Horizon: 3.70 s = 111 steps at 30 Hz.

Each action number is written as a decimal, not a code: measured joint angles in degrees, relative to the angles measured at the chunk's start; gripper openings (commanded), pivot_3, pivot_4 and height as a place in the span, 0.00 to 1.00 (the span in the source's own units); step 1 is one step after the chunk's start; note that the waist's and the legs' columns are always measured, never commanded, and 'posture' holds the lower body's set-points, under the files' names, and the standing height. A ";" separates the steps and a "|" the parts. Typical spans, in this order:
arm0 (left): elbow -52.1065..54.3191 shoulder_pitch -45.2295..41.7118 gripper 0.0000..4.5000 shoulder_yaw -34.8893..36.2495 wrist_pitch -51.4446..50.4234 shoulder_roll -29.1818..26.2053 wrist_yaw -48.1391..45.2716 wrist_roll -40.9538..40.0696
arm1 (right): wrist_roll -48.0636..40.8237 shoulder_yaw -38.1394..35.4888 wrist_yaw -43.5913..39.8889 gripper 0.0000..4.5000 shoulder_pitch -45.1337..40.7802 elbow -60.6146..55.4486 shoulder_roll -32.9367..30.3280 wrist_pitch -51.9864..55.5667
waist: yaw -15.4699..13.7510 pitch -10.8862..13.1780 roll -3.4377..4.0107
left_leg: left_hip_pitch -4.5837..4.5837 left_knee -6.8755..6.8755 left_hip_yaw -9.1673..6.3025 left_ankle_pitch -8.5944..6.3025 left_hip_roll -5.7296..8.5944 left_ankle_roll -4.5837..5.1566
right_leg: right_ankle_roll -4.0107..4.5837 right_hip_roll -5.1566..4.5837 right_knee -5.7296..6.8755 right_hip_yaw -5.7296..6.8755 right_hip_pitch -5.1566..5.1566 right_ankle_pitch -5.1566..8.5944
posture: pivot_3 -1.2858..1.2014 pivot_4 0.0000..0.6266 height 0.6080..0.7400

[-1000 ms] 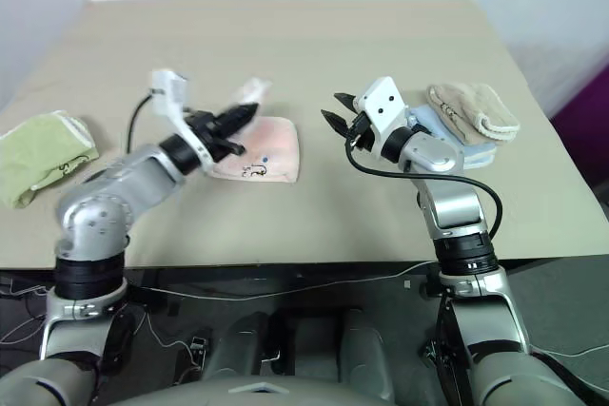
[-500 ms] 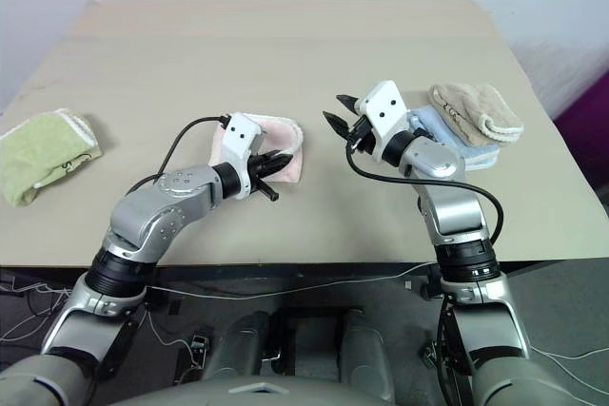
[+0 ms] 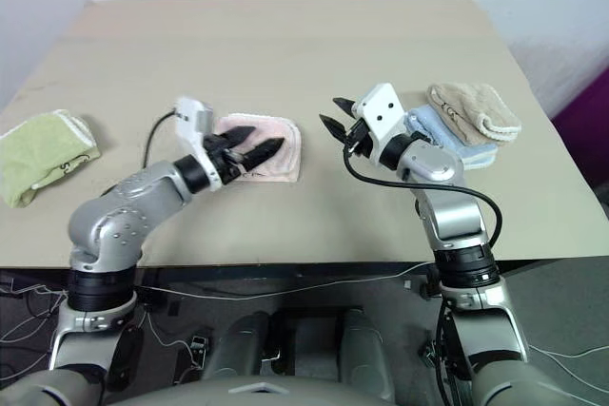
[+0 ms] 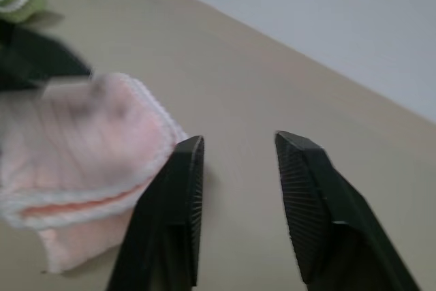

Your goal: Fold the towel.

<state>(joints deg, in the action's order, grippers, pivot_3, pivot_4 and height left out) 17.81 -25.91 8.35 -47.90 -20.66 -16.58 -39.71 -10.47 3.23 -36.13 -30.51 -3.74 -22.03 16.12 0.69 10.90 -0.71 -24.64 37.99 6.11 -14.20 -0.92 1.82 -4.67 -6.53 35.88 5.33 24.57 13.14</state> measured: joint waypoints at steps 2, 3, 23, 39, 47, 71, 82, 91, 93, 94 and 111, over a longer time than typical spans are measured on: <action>-3.81 0.00 0.78 0.40 3.64 -2.42 2.39 5.56 | 0.19 1.62 0.49 0.03 -0.35 0.19 2.44 0.98 | 0.06 -0.01 0.01 | 0.08 0.00 0.01 -0.03 0.01 0.05 | 0.00 0.04 0.03 -0.01 -0.04 0.00 | 0.52 0.24 1.00; -5.63 0.06 0.71 0.42 4.76 -2.87 3.01 7.48 | 0.22 2.55 0.57 0.00 -0.51 0.55 3.44 1.09 | 0.02 0.00 0.01 | 0.07 0.00 0.01 -0.06 0.01 0.10 | 0.00 0.05 0.03 0.00 -0.04 0.00 | 0.52 0.24 1.00; -22.96 -1.61 0.10 -12.14 18.34 -0.02 -4.58 25.58 | 5.86 9.53 3.60 0.00 -8.06 30.05 16.97 -3.30 | 0.28 -0.08 0.04 | 0.18 0.03 0.04 0.00 0.03 -0.03 | 0.01 -0.01 0.09 0.00 -0.12 0.00 | 0.52 0.24 1.00; -13.98 1.85 0.30 17.50 1.80 2.93 2.09 -2.70 | 0.90 3.85 -0.43 0.00 -1.03 7.05 7.90 -1.74 | 0.20 -0.06 0.05 | 0.08 0.02 -0.05 -0.12 0.02 0.15 | 0.00 -0.20 0.11 0.00 -0.02 0.00 | 0.52 0.24 1.00; -18.52 0.77 0.92 24.35 -14.39 2.34 5.83 -18.84 | 0.73 2.70 -0.22 0.00 -0.30 4.27 5.18 -0.22 | 0.08 -0.04 0.01 | 0.08 0.05 -0.04 0.00 0.07 -0.04 | 0.00 -0.10 0.11 0.03 -0.07 0.00 | 0.52 0.24 1.00; -20.93 -0.64 0.78 22.24 -27.02 10.90 15.79 -28.26 | 1.18 2.69 1.56 0.00 0.86 2.65 4.01 -0.24 | -1.40 -0.07 0.00 | 0.14 0.08 -0.07 -0.07 0.19 -0.18 | 0.00 -0.23 0.09 0.03 -0.16 0.00 | 0.52 0.24 1.00; -20.70 0.98 0.00 22.99 -25.27 12.51 21.04 -32.28 | 1.29 2.70 1.56 0.00 0.85 2.65 3.97 -0.26 | -1.33 -0.07 0.01 | 0.14 0.08 -0.08 -0.08 0.16 -0.16 | 0.01 -0.23 0.10 0.03 -0.15 0.00 | 0.52 0.24 1.00; -19.55 2.26 0.00 22.85 -21.00 14.37 24.18 -35.06 | 1.26 2.67 1.56 0.00 0.75 2.49 3.95 -0.26 | -1.35 -0.07 0.01 | 0.14 0.08 -0.09 -0.10 0.14 -0.12 | 0.01 -0.24 0.09 0.03 -0.14 0.00 | 0.52 0.24 1.00; -20.02 1.16 0.00 23.04 -17.68 14.97 24.55 -35.22 | 1.22 2.59 1.62 0.00 0.41 2.09 3.93 -0.26 | -1.40 -0.03 -0.05 | 0.10 0.08 -0.10 -0.16 0.14 -0.04 | 0.02 -0.24 0.09 0.03 -0.11 0.00 | 0.52 0.24 1.00; -20.19 -0.30 0.00 23.53 -15.94 15.03 24.57 -35.30 | 1.21 2.56 1.65 0.00 0.13 1.77 3.93 -0.26 | -1.39 -0.01 -0.09 | 0.07 0.08 -0.11 -0.16 0.13 -0.04 | 0.02 -0.23 0.08 0.04 -0.09 -0.01 | 0.52 0.24 1.00; -32.96 -1.47 0.00 39.19 5.92 -13.39 13.77 -29.63 | 1.11 2.05 2.02 0.00 0.53 -1.29 3.49 -0.06 | 0.33 0.05 -0.11 | 0.04 -0.03 -0.01 -0.06 0.03 -0.20 | 0.01 -0.02 -0.06 0.03 -0.03 0.00 | 0.52 0.24 1.00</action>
<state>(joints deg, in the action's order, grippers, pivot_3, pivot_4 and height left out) -15.15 -27.38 47.54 -41.98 -34.05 -2.81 -69.35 -9.36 5.27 -34.11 -29.98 -5.03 -18.54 16.06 1.02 10.95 -0.81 -24.60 37.95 6.10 -14.26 -0.89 1.62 -4.66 -6.56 35.82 5.36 24.54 13.14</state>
